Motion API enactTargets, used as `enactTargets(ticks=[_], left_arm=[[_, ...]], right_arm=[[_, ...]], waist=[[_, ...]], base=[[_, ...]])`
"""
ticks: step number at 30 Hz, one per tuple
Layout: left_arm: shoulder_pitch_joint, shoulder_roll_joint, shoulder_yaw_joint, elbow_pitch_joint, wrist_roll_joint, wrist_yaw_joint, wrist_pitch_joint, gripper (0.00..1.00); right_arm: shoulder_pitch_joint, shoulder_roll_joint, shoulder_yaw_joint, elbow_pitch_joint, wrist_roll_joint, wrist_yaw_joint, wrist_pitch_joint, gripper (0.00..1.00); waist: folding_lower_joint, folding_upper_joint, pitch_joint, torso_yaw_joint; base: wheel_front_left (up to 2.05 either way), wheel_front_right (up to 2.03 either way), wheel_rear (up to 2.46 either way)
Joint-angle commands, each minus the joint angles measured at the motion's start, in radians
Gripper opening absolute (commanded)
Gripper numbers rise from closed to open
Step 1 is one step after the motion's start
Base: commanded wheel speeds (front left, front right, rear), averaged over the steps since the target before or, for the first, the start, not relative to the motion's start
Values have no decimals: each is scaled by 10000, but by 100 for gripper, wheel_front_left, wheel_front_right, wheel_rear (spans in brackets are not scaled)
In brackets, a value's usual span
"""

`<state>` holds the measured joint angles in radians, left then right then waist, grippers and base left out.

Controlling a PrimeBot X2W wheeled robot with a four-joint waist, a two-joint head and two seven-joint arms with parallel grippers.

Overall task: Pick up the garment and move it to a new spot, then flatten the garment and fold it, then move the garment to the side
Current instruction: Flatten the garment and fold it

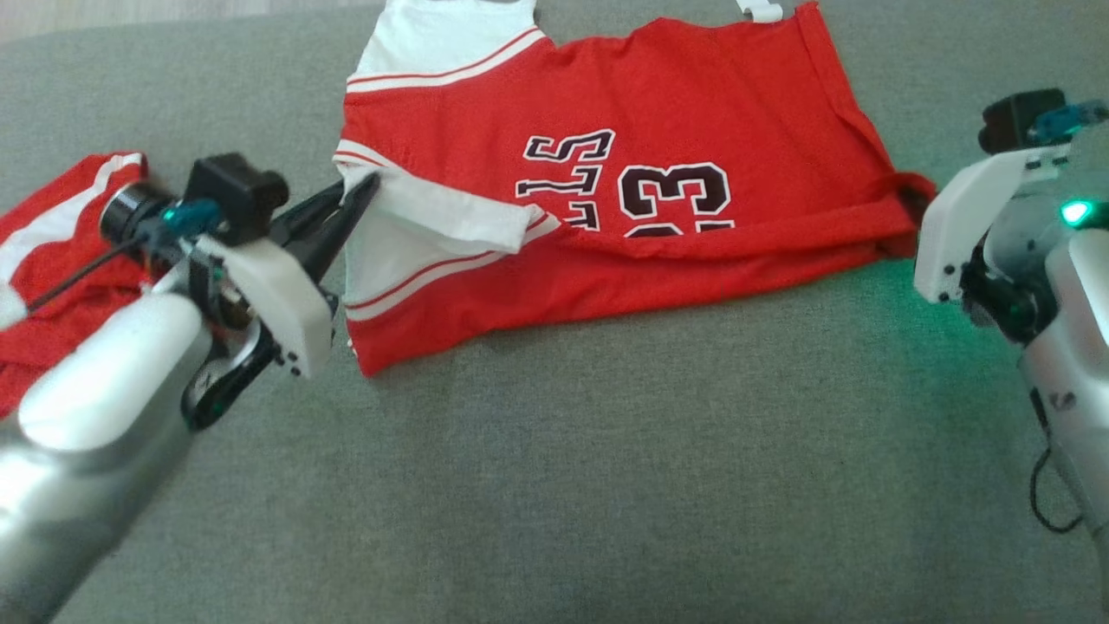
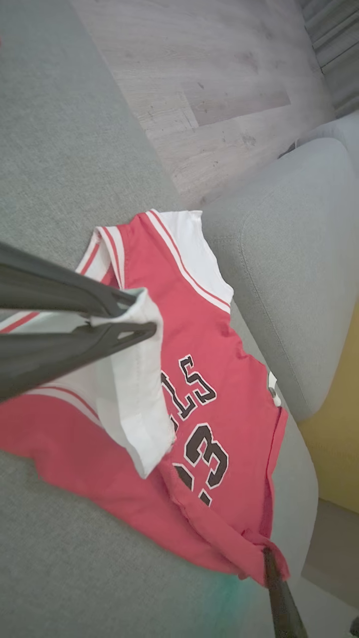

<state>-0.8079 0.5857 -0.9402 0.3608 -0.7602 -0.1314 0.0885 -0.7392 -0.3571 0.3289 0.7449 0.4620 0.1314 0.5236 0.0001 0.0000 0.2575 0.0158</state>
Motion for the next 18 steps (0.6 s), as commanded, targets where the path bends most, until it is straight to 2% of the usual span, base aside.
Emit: enactTargets(ticks=[1, 2, 3, 4, 7, 11, 15, 16, 18], left_arm=[[-800, 295, 186, -87, 42, 13, 26, 0], [-991, 282, 37, 29, 14, 12, 2, 0], [-1213, 260, -47, 176, 53, 12, -122, 37], [-1418, 213, -115, 366, 112, 11, -276, 100], [-1924, -83, -3, 1095, 130, 13, -860, 100], [-2272, -635, 518, 2057, -88, 237, -1830, 100], [-2124, -1043, 1010, 2664, -438, 459, -2806, 100], [-1891, -1187, 1327, 2765, -644, 600, -3165, 100], [-1574, -1272, 1669, 2671, -726, 800, -3387, 100]], right_arm=[[-468, 30, 103, -217, -215, -7, -223, 28], [-592, 55, 61, -138, -295, -7, -385, 100], [-728, 107, 8, -40, -335, -7, -531, 100], [-869, 168, -66, 69, -360, -7, -700, 100], [-1392, 417, -649, 499, -518, -7, -1520, 100], [-1859, 770, -1107, 1029, -783, -7, -2660, 100], [-1874, 879, -1083, 1220, -1049, -7, -4082, 100], [-1719, 919, -1024, 1131, -960, -7, -4836, 100], [-1468, 850, -875, 957, -1001, -7, -5633, 100]], waist=[[-1, 0, 106, -17], [-1, 0, 160, -17], [-1, 0, 221, -12], [-1, 0, 263, -7], [-1, 0, 403, 14], [-1, 0, 454, 66], [-1, 0, 226, 127], [-1, 0, 48, 158], [-1, 0, -157, 168]], base=[[0, 0, 0], [0, 0, 0], [0, 0, 0], [0, 0, 0], [0, 0, 0], [0, 0, 0], [0, 0, 0], [0, 0, 0], [0, 0, 0]])
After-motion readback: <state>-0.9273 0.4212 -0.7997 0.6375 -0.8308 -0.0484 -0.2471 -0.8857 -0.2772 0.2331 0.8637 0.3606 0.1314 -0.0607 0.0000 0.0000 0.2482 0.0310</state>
